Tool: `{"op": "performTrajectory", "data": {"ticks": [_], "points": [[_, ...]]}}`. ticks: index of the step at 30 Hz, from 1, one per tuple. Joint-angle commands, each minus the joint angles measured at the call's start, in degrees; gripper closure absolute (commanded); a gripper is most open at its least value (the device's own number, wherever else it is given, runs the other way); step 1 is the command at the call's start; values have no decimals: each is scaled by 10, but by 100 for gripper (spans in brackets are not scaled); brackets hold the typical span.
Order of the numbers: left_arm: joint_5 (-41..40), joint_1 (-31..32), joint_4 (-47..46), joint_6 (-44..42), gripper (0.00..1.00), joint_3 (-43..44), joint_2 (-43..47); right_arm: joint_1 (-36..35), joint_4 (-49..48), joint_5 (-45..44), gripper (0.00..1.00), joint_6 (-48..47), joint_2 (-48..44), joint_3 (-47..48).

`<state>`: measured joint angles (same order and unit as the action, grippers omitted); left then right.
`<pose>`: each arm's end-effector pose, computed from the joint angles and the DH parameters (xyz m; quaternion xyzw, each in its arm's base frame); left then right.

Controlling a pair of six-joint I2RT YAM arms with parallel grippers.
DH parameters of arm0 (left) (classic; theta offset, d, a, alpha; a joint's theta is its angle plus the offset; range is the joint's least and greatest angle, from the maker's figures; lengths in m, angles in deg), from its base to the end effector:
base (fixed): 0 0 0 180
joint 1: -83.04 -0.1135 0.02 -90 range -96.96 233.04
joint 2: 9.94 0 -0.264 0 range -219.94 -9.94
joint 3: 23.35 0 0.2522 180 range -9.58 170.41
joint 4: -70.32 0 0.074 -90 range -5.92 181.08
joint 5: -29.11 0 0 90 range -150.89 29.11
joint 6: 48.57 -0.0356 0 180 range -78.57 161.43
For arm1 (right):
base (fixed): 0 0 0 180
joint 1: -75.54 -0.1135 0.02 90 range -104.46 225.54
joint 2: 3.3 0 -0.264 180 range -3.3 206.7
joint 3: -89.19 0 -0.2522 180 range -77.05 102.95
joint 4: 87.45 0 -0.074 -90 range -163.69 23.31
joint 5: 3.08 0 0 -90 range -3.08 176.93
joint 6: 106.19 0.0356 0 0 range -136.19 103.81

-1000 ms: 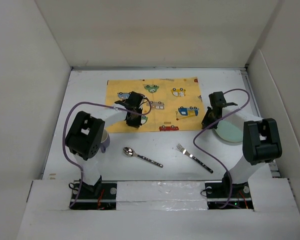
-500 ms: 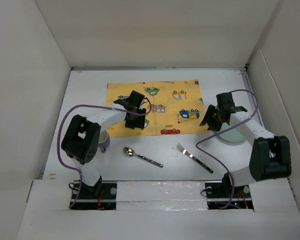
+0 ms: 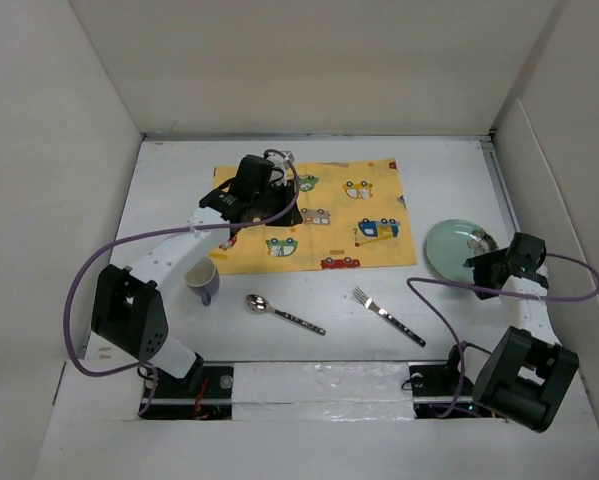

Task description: Set the dinner table for one person

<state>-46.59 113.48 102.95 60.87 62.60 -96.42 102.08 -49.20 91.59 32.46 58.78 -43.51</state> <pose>0.2945 -0.1833 0.3153 0.1426 0.8629 -0.2984 0.3820 0.1857 -0.0895 0.1950 0.5679 0.7587 0.0987 0.3035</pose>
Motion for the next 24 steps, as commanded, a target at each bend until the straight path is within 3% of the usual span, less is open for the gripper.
{"op": "performTrajectory", "data": {"ticks": [1, 3, 10, 13, 15, 16, 17, 18, 24], "points": [[58, 2, -16, 6, 77, -28, 14, 30, -14, -21, 38, 31, -3, -20], [60, 2, -26, 2, 68, -46, 18, 50, -22, 2, 34, 34, 7, -29], [59, 2, -28, -19, 70, -55, 25, 64, -118, 53, 37, 73, 112, -57], [57, 2, -27, -23, 71, -51, 26, 64, -159, 64, 46, 101, 149, -59], [59, 2, -30, -20, 71, -52, 30, 64, -185, 65, 59, 127, 174, -61], [58, 2, -30, -20, 71, -51, 32, 64, -189, 64, 69, 129, 182, -59], [56, 2, -30, -20, 71, -49, 33, 64, -192, 65, 91, 131, 189, -57], [53, 2, -28, -20, 71, -49, 35, 64, -192, 68, 98, 131, 187, -48], [24, 2, -22, -14, 69, -14, 51, 37, -190, 102, 100, 110, 59, 12]]}}
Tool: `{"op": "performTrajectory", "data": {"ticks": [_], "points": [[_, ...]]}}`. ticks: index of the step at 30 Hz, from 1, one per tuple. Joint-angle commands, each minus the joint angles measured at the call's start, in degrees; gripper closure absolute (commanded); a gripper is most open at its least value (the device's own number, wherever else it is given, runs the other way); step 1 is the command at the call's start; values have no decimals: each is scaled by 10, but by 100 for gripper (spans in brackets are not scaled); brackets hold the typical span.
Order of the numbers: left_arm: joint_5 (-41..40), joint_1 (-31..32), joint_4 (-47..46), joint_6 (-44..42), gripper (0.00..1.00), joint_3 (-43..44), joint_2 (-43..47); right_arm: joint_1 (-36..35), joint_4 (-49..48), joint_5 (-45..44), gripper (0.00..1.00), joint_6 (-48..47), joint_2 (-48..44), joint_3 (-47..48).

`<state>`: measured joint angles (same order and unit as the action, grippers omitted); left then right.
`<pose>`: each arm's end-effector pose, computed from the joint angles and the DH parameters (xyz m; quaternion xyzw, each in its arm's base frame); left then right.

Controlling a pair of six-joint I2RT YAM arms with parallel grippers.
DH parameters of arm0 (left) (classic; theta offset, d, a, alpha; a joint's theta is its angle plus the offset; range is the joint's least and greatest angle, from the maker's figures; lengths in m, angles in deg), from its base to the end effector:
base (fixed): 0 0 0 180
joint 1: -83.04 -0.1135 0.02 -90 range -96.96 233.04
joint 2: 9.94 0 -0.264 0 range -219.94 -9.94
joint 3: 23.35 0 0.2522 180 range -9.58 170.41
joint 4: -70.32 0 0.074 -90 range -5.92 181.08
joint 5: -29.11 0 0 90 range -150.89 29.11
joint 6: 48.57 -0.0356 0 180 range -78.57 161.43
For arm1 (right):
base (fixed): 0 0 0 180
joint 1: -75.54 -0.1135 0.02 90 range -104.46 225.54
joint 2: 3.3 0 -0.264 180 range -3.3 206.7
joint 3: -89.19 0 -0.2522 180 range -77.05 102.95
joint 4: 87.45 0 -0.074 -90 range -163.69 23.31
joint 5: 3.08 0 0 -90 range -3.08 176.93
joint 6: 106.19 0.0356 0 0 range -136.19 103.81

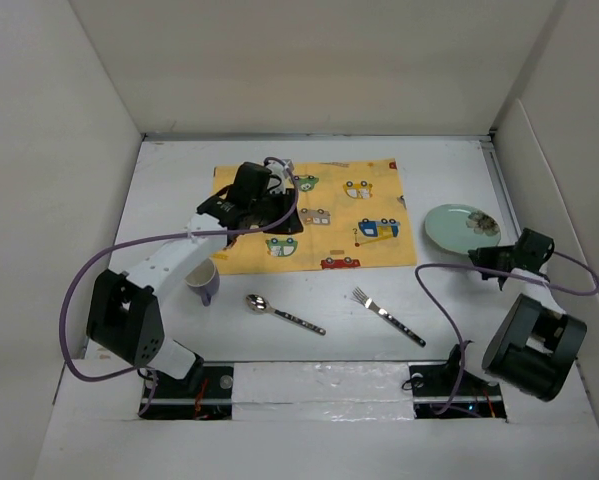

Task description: Set the dinner table for one person

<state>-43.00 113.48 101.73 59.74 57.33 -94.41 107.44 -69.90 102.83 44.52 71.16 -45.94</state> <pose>0.2827 -0.1788 0.2974 0.1638 0.8645 -0.3134 0.3571 0.2108 -0.1197 0.1640 0.6316 0.6734 0.2148 0.3184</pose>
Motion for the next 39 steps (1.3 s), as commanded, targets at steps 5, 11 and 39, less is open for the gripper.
{"op": "performTrajectory", "data": {"ticks": [5, 11, 39], "points": [[-29, 2, 4, 11, 59, 112, 27, -108, -6, 49, 100, -28, -114, 151], [-71, 2, 8, 30, 53, 178, 48, -299, -103, 135, 100, -36, -12, 227], [-174, -27, 83, 68, 52, 89, 198, -511, -194, 169, 100, -9, 399, 374]]}}
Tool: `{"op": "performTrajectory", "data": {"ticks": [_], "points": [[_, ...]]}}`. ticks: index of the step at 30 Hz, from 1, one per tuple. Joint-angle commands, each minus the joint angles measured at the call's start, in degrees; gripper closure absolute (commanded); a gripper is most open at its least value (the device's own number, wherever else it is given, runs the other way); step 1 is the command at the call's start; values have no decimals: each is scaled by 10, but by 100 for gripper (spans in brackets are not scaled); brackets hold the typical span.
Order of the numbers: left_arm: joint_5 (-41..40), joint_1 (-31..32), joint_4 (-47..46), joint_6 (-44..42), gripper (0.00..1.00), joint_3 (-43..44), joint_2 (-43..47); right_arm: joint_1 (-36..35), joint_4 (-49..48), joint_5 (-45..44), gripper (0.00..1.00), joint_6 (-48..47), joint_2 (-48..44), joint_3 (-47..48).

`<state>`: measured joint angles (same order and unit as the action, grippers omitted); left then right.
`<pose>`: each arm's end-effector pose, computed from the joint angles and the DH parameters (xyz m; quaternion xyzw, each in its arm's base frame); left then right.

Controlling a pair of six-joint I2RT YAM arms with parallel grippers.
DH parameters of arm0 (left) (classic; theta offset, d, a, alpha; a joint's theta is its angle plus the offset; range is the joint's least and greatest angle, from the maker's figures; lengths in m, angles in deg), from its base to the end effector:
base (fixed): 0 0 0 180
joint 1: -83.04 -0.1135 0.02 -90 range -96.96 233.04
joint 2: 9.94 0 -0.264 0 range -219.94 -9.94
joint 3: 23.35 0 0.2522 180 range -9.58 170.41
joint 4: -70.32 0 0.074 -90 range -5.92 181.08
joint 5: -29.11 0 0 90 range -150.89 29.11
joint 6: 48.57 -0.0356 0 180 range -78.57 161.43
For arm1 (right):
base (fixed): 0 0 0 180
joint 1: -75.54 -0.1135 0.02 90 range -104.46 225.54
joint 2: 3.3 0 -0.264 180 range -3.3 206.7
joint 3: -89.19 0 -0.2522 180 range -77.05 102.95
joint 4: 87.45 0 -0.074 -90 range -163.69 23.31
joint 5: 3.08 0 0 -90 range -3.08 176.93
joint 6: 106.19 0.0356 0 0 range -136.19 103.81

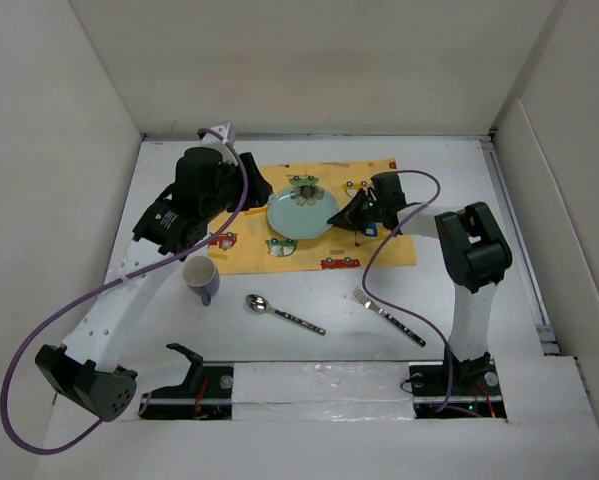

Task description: Set the dinner table for one person

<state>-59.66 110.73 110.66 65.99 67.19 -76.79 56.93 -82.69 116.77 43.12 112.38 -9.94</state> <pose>0.2229 -0.1179 0.4262 0.0283 0.8015 -0.2707 0.5324 0.3946 0.1516 0.1406 0.2011 0.8578 0.4400 0.1736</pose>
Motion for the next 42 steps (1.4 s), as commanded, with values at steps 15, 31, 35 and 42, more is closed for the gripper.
{"op": "performTrajectory", "data": {"ticks": [15, 31, 35, 42], "points": [[-88, 1, 40, -57, 52, 109, 1, -24, 252, -159, 32, -151, -110, 67], [-80, 1, 34, 57, 82, 146, 93, -313, 250, -166, 51, -182, -154, 192], [-83, 1, 33, 73, 60, 113, 136, -361, 290, -168, 30, -185, -33, 326], [-84, 1, 64, 70, 59, 97, 178, -411, 351, -182, 28, -188, 126, 521]]}}
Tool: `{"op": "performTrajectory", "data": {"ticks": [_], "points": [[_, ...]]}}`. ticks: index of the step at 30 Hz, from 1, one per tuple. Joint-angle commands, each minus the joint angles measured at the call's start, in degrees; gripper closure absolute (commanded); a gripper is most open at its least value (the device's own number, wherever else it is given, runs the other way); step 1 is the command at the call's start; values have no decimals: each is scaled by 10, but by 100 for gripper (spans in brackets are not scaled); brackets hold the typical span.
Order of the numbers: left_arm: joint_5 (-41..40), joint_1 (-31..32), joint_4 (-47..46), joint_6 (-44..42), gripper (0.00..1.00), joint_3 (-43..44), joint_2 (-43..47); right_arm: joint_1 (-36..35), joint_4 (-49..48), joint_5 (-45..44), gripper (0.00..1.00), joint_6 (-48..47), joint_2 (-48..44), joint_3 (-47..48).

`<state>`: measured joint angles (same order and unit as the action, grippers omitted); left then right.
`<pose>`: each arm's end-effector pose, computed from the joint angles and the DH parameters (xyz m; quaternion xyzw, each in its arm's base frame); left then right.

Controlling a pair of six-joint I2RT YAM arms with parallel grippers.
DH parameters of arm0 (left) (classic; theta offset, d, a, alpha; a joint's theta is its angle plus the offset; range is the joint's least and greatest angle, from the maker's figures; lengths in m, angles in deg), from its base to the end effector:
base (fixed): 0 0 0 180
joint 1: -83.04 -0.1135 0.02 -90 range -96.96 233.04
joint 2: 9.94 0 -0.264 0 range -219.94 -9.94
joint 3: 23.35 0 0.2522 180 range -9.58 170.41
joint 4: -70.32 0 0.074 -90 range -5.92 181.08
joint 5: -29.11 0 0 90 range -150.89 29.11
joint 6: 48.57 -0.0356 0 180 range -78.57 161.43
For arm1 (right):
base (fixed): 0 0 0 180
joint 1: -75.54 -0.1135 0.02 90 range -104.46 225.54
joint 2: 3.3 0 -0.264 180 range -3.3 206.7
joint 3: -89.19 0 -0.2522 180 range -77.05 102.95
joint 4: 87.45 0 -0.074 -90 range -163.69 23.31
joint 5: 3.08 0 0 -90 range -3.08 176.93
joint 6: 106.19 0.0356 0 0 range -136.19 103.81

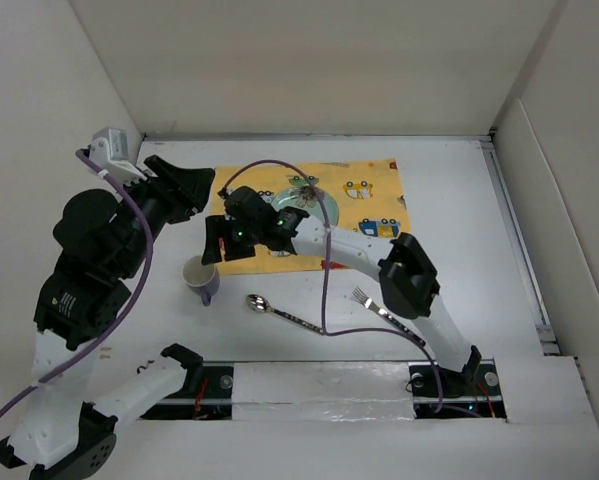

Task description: Set the dinner table for one person

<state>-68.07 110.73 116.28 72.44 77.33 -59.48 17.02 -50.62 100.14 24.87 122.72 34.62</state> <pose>0.1046 -0.0499 0.5206 -0.0657 0.6715 -0.3244 0.6630 0.2613 0.4424 0.2584 -0.1856 0.8725 0.4026 0.2052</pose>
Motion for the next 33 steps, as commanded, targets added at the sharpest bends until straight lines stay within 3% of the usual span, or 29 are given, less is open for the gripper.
{"op": "performTrajectory", "data": {"ticks": [1, 6, 9, 10, 12, 16, 21, 27, 29, 33], "points": [[1, 1, 13, 5, 59, -4, 6, -12, 42, -29, 30, -1, 36, 88], [6, 1, 14, -2, 59, -10, 17, -25, 71, -85, 34, 10, 76, 99], [6, 1, 10, -6, 59, -18, 19, -25, 84, -80, 52, 11, 95, 107], [7, 1, 10, -8, 59, -20, 19, -25, 87, -78, 79, 11, 96, 112], [7, 1, 7, -11, 59, -21, 17, -25, 68, -67, 98, 17, 86, 101], [6, 1, 2, -25, 57, -11, 10, -15, -6, -58, 100, 37, 10, 59], [36, 1, -5, -44, 52, -10, -19, 55, 7, -71, 100, 25, -91, 29], [128, 1, -42, -58, 50, -46, -76, 247, 55, -72, 100, -35, -197, -90], [156, 1, -53, -67, 49, -51, -107, 327, 96, -73, 100, -78, -197, -89], [174, 1, -102, -63, 49, -83, -144, 421, 161, -93, 100, -131, -162, -36]]}}
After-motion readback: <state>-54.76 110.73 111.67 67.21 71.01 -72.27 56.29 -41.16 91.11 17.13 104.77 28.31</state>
